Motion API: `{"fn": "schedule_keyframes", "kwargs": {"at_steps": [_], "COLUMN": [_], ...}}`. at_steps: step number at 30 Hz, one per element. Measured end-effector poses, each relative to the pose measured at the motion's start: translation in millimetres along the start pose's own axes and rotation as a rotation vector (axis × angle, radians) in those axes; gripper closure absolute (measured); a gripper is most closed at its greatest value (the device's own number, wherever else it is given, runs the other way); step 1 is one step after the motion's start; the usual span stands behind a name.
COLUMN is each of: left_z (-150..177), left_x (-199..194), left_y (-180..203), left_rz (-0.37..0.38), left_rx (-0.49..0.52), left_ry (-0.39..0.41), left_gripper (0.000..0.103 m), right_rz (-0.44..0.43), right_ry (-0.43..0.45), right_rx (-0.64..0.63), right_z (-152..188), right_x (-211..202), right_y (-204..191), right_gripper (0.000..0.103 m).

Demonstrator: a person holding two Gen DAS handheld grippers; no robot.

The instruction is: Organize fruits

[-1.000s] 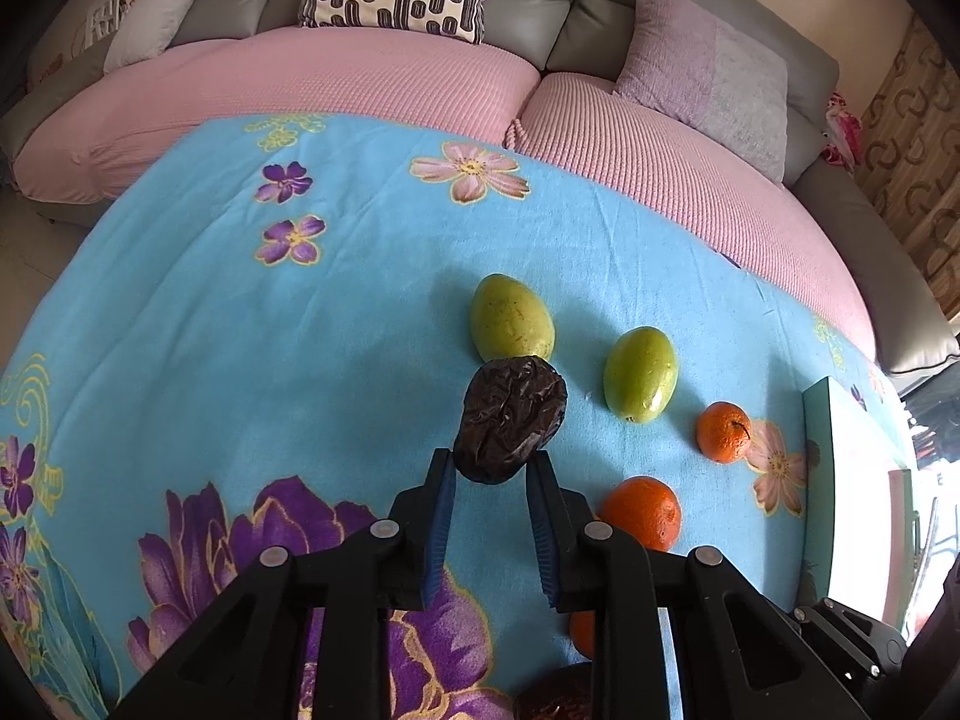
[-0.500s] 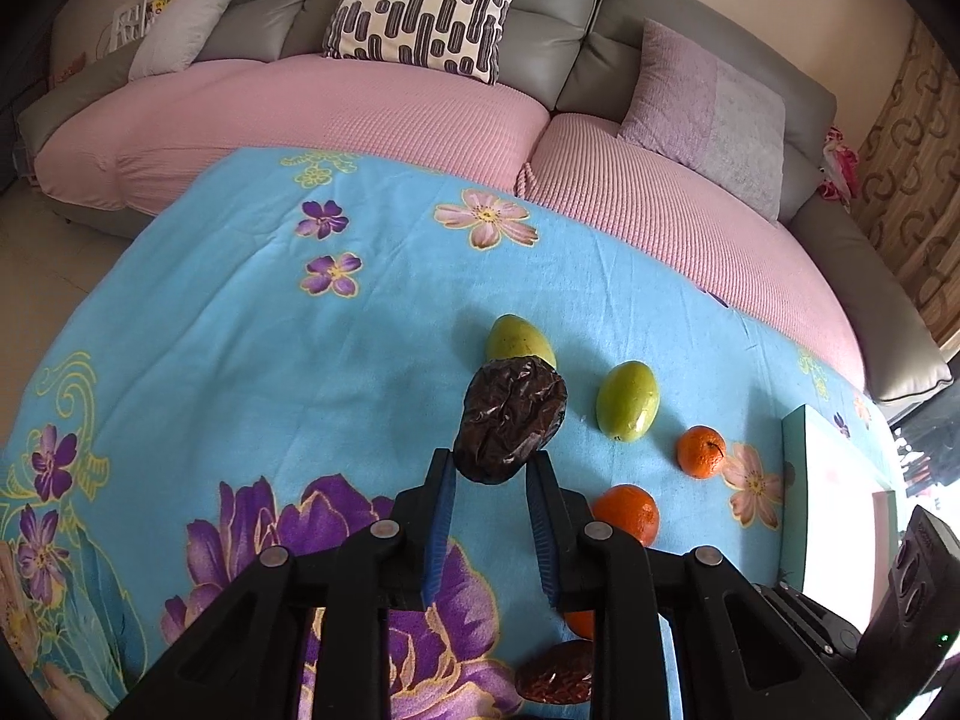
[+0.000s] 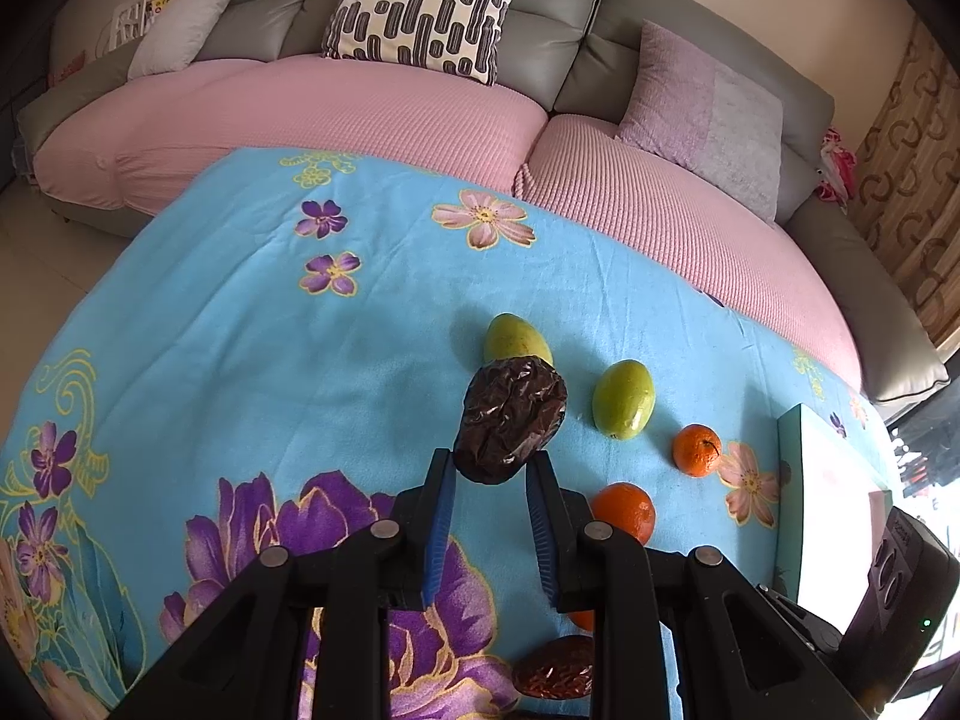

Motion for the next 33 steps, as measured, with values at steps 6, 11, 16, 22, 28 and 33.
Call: {"fn": "schedule_keyframes", "kwargs": {"at_steps": [6, 11, 16, 22, 28, 33], "left_z": [-1, -2, -4, -5, 1, 12], "left_x": [-1, -5, -12, -3, 22, 37], "left_y": [0, 0, 1, -3, -15, 2], "left_rz": [0.0, 0.005, 0.014, 0.004, -0.006, -0.018], "left_rx": [-0.003, -0.004, -0.001, -0.01, -0.054, 0.019], "left_ry": [0.005, 0.018, 0.039, 0.026, -0.043, -0.104], "left_gripper": [0.077, 0.078, 0.078, 0.076, 0.041, 0.042], "right_rz": [0.01, 0.035, 0.051, 0.07, 0.082, 0.087], "right_ry": [0.001, 0.025, 0.07, 0.081, 0.08, 0.079], "right_rx": [-0.008, -0.056, -0.059, -0.054, -0.041, -0.037], "right_z": [-1, -5, -10, -12, -13, -14], "right_x": [-3, -14, -30, -39, -42, -43], "right_y": [1, -5, -3, 0, 5, 6], "right_gripper": [0.08, 0.08, 0.08, 0.08, 0.08, 0.08]}}
Point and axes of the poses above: each gripper's, at about its wrist camera, not at the fingertips, and x roughly the way its jaws point, y to its right, z to its underside, the point moved 4 cm from there along x, roughly the way its jaws point, and after that the axes turned 3 degrees about -z, right-handed, at the moved point
